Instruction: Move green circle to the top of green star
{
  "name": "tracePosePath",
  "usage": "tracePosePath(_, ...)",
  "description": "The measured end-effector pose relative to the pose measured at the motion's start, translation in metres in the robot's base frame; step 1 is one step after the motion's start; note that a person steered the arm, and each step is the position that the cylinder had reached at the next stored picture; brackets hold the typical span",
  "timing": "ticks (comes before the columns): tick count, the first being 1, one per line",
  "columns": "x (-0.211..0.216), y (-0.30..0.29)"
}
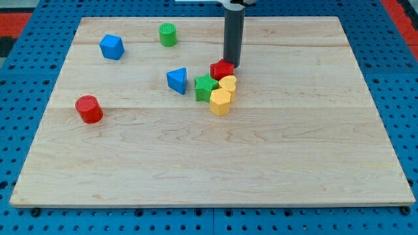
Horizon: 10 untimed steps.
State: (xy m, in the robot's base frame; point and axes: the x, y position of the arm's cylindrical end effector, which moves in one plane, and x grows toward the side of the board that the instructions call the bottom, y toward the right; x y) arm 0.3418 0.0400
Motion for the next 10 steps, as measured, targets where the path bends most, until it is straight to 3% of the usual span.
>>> tracePosePath(2,-0.014,-0.001)
tracePosePath(3,-0.069,-0.016)
tracePosePath(4,-0.105,-0.065)
tracePosePath(6,-0.132,-0.179)
tracePosePath(7,-0.116,-0.174)
tracePosePath(8,-0.095,-0.131)
tracePosePath(10,-0.086,-0.103)
